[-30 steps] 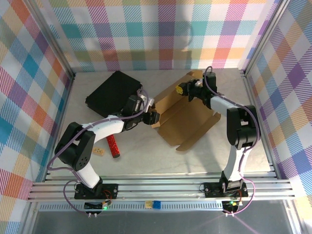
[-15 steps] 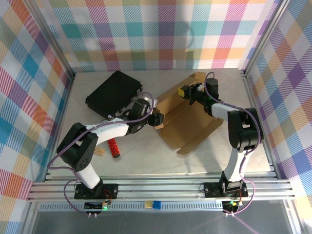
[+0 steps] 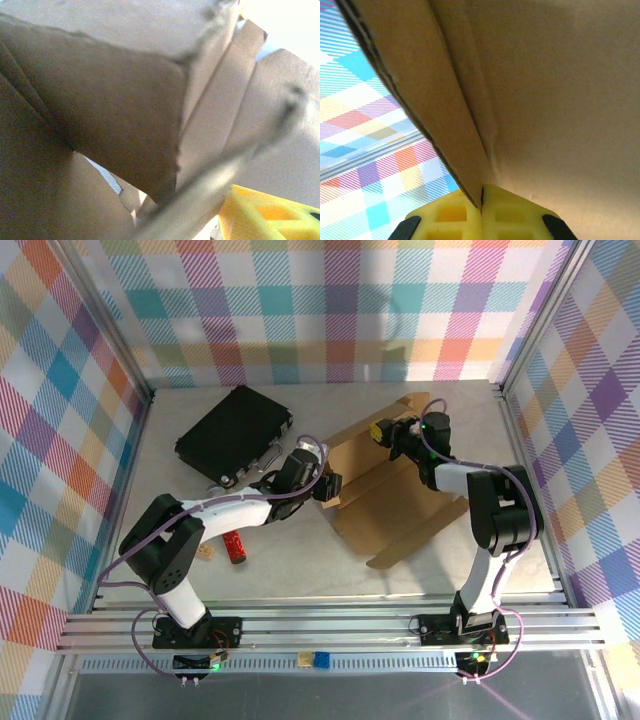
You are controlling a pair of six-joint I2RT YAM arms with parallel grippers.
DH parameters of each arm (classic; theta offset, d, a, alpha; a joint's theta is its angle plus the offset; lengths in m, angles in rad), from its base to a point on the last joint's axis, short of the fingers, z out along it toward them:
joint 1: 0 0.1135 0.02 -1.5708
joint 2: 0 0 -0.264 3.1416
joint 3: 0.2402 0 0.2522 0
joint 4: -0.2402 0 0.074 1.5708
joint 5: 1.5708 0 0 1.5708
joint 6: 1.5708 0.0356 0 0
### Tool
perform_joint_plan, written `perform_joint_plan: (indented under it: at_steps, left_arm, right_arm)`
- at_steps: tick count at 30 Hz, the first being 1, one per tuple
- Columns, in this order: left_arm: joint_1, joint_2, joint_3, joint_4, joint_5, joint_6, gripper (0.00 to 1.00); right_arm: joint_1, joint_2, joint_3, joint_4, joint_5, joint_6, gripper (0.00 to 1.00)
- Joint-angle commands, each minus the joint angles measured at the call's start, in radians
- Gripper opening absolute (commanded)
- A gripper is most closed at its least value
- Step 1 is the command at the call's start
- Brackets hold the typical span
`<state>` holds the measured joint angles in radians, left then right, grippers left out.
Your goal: Fold the paper box
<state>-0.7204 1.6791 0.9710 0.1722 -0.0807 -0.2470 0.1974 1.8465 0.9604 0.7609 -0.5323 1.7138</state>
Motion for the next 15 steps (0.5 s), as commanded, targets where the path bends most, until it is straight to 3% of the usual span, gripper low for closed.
perform_joint_plan:
  at_steps: [1, 7, 15]
  left_arm:
    - [-0.019, 0.017, 0.019, 0.049, -0.017, -0.029, 0.61]
    - [-0.02, 0.024, 0.05, 0.039, -0.009, -0.039, 0.6]
    - [-0.026, -0.046, 0.046, -0.072, 0.059, -0.027, 0.68]
  right_arm:
    - [0.011, -0.029, -0.044, 0.132, 0.074, 0.041, 0.0]
    - [0.02, -0.029, -0.083, 0.178, 0.111, 0.056, 0.0]
    - [0.02, -0.028, -0.05, 0.156, 0.094, 0.037, 0.0]
